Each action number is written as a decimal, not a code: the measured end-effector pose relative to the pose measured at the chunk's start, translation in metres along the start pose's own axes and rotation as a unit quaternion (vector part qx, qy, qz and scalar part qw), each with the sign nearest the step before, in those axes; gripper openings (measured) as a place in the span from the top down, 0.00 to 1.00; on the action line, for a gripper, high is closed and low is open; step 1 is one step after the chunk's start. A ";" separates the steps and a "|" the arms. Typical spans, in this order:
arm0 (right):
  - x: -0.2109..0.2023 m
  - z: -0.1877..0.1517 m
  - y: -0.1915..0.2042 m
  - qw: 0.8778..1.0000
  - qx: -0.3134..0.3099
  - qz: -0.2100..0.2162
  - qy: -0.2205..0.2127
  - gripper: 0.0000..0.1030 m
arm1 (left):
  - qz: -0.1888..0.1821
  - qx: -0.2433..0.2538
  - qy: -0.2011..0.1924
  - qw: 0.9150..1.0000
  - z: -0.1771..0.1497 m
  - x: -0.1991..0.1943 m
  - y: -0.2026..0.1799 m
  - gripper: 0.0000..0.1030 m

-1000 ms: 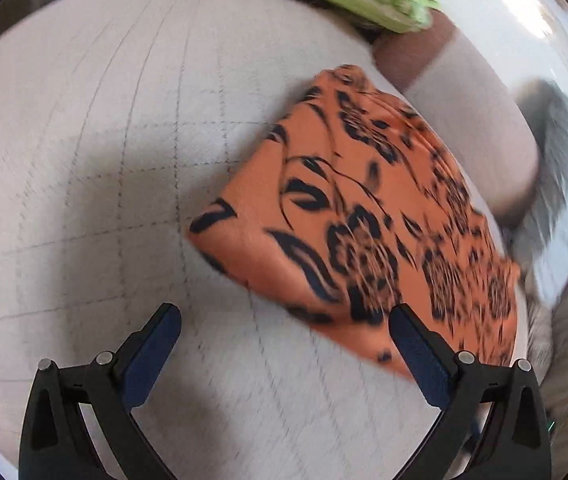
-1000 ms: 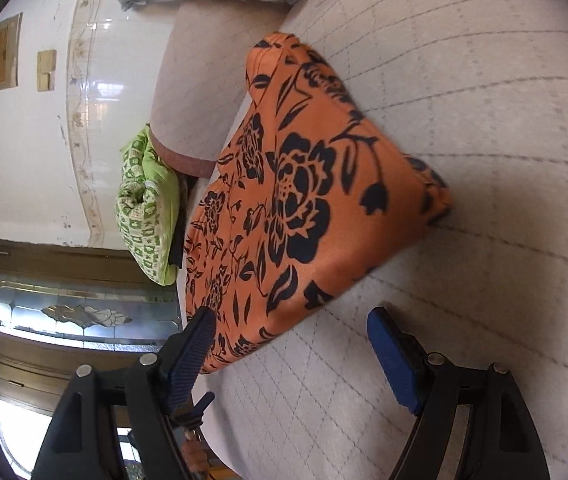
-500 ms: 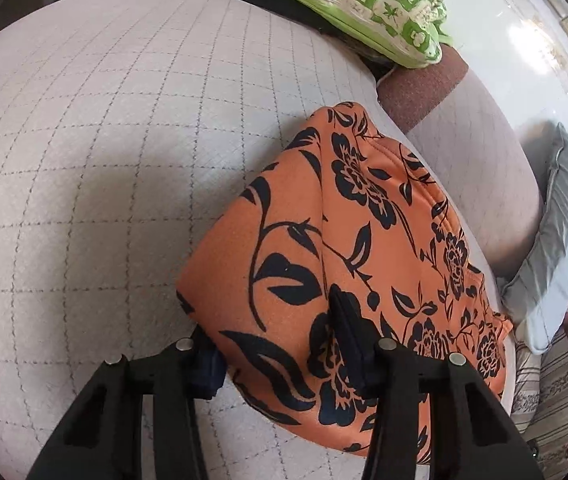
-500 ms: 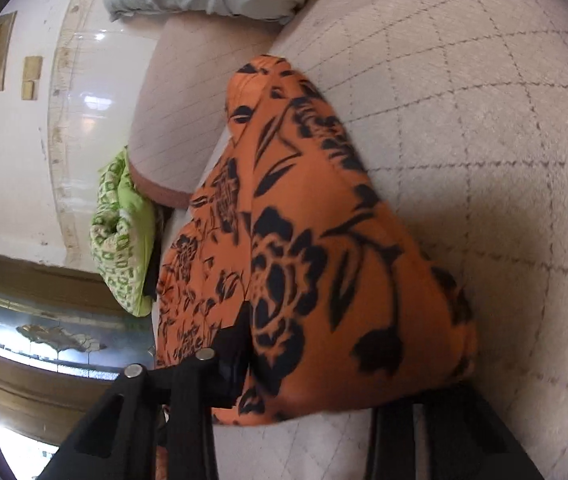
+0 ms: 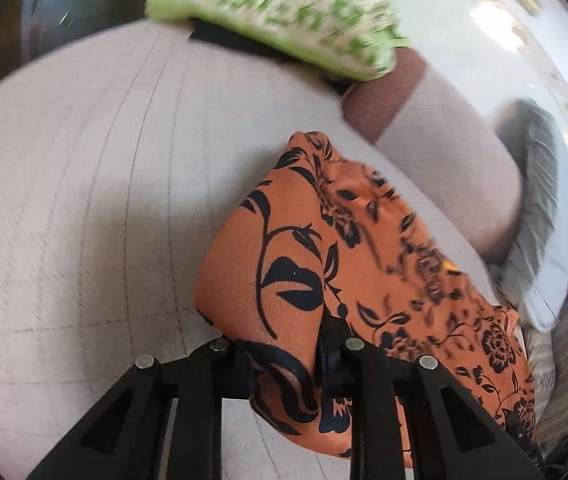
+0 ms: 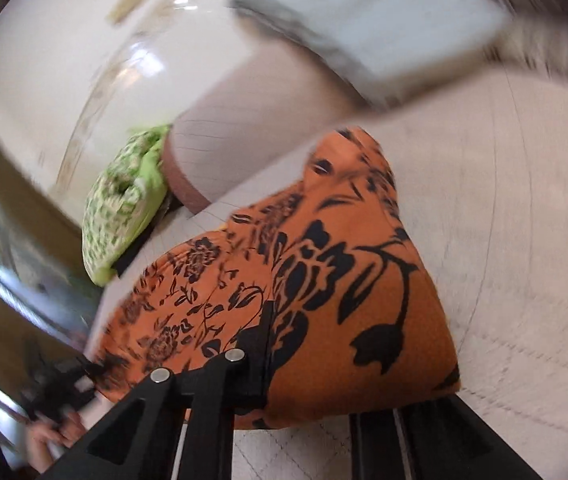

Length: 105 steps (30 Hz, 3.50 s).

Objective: Fold small clothes

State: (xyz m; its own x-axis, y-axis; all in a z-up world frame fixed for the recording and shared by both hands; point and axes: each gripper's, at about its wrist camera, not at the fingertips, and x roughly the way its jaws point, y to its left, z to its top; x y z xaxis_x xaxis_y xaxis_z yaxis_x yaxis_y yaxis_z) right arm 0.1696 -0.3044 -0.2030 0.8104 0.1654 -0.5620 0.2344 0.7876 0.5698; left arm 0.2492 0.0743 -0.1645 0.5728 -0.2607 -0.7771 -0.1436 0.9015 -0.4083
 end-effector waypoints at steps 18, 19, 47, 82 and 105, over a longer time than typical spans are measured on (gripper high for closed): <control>-0.120 -0.075 -0.071 0.986 0.125 0.006 0.107 0.82 | -0.009 0.062 0.080 0.995 -0.123 -0.075 0.049 0.75; -0.119 -0.078 -0.077 0.983 0.140 0.005 0.121 0.81 | -0.016 0.052 0.083 0.995 -0.121 -0.073 0.048 0.74; -0.013 -0.101 0.092 0.977 -0.103 -0.072 0.175 0.87 | -0.090 -0.007 0.064 0.994 -0.121 -0.060 0.071 0.66; -0.168 -0.046 -0.167 0.965 0.242 0.096 0.017 0.84 | -0.148 0.393 0.064 0.905 -0.243 -0.086 -0.300 0.73; -0.183 -0.033 -0.085 0.984 0.090 0.154 -0.022 0.61 | -0.060 0.389 0.043 0.918 -0.202 -0.102 -0.184 0.31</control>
State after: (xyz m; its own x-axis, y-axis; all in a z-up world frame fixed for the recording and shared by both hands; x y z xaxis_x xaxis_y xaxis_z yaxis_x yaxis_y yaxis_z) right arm -0.0165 -0.3818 -0.1683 0.8794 0.3502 -0.3226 0.0633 0.5855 0.8082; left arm 0.0544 -0.1350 -0.1067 0.4760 -0.3701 -0.7978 0.5548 0.8302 -0.0541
